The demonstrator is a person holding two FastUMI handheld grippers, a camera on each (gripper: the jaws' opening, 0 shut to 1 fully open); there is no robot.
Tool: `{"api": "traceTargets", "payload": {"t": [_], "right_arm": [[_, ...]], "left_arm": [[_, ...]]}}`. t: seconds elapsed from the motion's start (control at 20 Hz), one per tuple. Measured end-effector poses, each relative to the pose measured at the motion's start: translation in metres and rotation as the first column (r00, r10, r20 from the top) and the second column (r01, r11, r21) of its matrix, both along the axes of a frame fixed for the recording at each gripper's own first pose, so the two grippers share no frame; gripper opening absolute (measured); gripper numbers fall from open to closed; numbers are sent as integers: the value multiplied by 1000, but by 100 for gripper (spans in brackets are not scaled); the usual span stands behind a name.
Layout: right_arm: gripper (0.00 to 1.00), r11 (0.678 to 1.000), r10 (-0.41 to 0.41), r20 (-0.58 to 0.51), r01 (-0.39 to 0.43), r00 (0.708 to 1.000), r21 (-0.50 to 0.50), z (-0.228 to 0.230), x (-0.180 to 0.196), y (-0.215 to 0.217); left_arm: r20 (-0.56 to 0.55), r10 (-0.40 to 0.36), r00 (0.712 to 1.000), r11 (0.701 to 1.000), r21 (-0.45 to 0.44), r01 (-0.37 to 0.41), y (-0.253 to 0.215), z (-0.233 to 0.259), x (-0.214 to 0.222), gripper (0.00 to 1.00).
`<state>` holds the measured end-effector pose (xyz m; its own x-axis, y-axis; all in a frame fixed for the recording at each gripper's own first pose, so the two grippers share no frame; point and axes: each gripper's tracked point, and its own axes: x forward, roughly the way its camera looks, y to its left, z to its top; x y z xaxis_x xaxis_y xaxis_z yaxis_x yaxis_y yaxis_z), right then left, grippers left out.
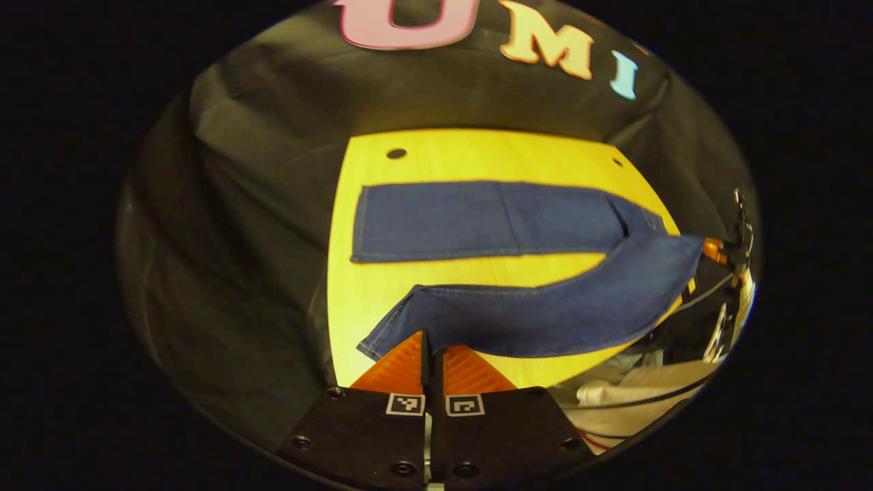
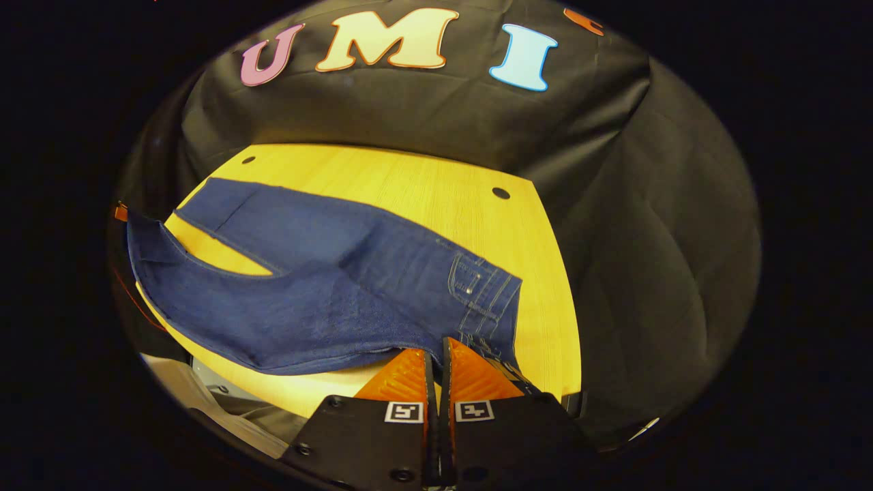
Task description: Grasp the waist and the cuffs of the jeans and fold them to make the two legs overlap; first hold the waist and fold one-third of the jeans toward the cuffs, then hold the cuffs and fold the remaining one-third in the same direction to finish folding.
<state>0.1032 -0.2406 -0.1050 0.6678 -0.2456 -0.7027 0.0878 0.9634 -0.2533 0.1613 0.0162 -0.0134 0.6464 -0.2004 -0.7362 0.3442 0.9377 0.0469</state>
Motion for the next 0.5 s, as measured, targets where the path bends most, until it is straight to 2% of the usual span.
{"api": "traceTargets", "payload": {"t": [0.15,0.3,0.45,0.5], "right_arm": [[0,999,-25,44,23,999,49,-2,35,0],[3,990,-69,64,60,996,126,-11,88,-14],[0,973,-103,42,92,994,212,-41,139,-31],[3,970,-104,31,94,994,225,-53,154,-35]], "left_arm": [[61,95,994,994,-66,-90,1,11,44,0],[65,195,979,975,-119,-187,-5,13,97,0],[45,305,951,941,-169,-294,-15,-2,144,0],[42,329,943,928,-200,-315,-22,-6,161,0]]}}
